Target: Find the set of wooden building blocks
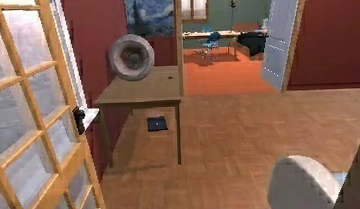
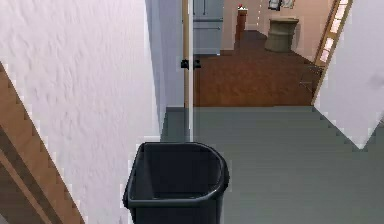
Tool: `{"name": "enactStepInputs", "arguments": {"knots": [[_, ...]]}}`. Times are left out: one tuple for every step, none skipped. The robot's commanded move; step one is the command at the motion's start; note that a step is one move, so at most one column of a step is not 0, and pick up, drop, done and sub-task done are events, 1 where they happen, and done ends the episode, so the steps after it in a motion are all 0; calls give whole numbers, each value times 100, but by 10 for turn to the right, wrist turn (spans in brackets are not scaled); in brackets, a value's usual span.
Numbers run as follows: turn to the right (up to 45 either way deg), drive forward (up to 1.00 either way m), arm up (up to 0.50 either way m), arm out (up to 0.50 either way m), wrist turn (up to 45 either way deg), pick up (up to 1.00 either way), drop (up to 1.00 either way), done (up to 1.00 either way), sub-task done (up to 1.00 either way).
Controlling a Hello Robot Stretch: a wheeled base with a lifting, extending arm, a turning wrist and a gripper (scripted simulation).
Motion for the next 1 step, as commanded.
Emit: {"name": "enactStepInputs", "arguments": {"knots": [[0, 30, 0, 0, 0, 0, 0, 0, 0]]}}
